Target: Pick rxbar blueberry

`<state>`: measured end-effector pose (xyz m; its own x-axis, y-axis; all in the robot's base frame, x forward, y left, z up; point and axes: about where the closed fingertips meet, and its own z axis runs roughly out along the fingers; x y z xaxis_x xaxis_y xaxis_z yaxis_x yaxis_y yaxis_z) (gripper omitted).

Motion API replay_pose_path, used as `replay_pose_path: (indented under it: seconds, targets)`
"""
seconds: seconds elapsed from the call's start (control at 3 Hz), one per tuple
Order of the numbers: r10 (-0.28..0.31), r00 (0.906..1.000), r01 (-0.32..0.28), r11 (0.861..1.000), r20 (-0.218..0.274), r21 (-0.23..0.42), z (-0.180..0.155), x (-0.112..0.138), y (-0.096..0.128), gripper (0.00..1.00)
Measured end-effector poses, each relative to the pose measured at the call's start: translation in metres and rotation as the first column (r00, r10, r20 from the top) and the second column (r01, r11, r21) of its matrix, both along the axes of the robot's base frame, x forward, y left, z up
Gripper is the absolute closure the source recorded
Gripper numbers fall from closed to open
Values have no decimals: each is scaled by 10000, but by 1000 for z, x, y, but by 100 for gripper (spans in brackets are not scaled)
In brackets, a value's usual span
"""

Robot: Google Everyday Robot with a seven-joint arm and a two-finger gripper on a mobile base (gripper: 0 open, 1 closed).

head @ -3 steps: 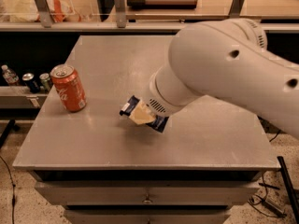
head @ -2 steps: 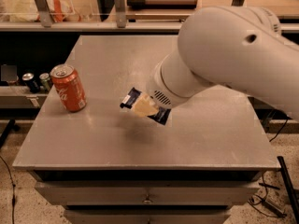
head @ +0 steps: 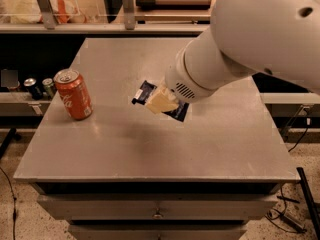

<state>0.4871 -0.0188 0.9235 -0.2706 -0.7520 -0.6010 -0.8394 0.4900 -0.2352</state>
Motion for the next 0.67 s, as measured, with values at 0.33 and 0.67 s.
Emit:
replay_pose_path:
  seconds: [0.33,0.67]
  targets:
    - [203,9997,-204,9998,145,10,10,2,-2,100]
    - [343,9991,-343,9994,232,-13,16,3,-2,100]
